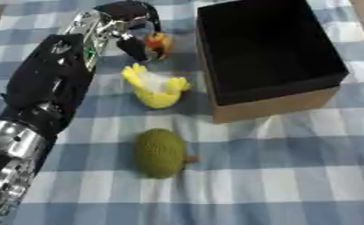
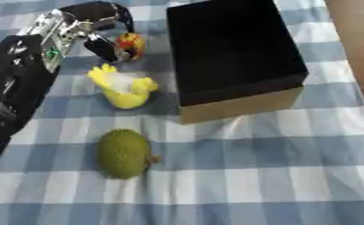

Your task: Pick up objects on the table and place them in the box.

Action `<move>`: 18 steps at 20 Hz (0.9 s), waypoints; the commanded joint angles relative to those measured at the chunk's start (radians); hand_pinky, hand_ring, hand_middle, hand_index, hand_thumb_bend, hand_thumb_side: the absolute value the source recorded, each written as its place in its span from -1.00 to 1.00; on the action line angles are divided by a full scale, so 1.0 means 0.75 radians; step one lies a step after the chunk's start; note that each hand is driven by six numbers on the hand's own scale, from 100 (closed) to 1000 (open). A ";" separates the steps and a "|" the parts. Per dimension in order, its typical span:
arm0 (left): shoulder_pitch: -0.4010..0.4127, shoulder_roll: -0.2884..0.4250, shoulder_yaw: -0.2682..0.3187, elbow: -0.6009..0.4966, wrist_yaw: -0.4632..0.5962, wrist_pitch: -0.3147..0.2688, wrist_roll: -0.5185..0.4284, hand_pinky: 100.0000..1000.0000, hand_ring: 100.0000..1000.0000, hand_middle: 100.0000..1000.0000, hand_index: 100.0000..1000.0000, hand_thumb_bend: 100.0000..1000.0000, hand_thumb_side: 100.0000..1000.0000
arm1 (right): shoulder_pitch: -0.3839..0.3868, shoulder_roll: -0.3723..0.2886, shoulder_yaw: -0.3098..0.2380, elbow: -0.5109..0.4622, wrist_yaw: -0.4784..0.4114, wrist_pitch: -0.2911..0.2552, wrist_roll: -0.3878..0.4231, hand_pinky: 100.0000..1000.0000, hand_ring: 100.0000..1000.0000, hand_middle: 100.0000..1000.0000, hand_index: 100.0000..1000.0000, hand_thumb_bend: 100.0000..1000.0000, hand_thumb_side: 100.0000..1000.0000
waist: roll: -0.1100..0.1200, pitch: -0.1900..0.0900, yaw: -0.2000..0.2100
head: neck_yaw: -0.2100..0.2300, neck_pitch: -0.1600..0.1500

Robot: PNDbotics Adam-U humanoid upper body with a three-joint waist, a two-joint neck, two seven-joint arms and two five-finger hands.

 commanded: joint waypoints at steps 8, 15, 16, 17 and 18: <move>-0.034 0.025 -0.010 0.007 -0.002 -0.039 -0.015 0.56 0.65 0.42 0.18 -1.00 -0.74 | 0.003 -0.027 -0.003 -0.013 0.005 0.006 0.001 0.90 1.00 -0.33 0.98 -1.00 -0.18 | 0.016 -0.023 0.006 | 0.003 0.012; -0.033 0.022 -0.019 -0.003 0.074 -0.055 -0.053 0.51 0.63 0.40 0.21 -1.00 -0.71 | 0.008 -0.031 -0.004 -0.013 0.004 0.009 -0.002 0.90 1.00 -0.33 0.98 -1.00 -0.18 | 0.017 -0.030 0.013 | 0.000 0.018; -0.034 0.022 -0.022 -0.006 0.082 -0.056 -0.057 0.50 0.62 0.40 0.21 -1.00 -0.71 | 0.009 -0.032 -0.004 -0.013 0.003 0.010 -0.003 0.90 1.00 -0.33 0.98 -1.00 -0.18 | 0.018 -0.031 0.014 | 0.000 0.019; -0.034 0.021 -0.024 -0.010 0.088 -0.058 -0.060 0.50 0.62 0.40 0.21 -1.00 -0.71 | 0.010 -0.033 -0.004 -0.013 0.003 0.010 -0.003 0.90 1.00 -0.33 0.98 -1.00 -0.18 | 0.018 -0.033 0.015 | 0.000 0.019; -0.035 0.021 -0.027 -0.014 0.093 -0.060 -0.061 0.50 0.62 0.40 0.20 -1.00 -0.71 | 0.010 -0.034 -0.004 -0.013 0.003 0.011 -0.003 0.90 1.00 -0.33 0.98 -1.00 -0.18 | 0.018 -0.034 0.016 | 0.000 0.020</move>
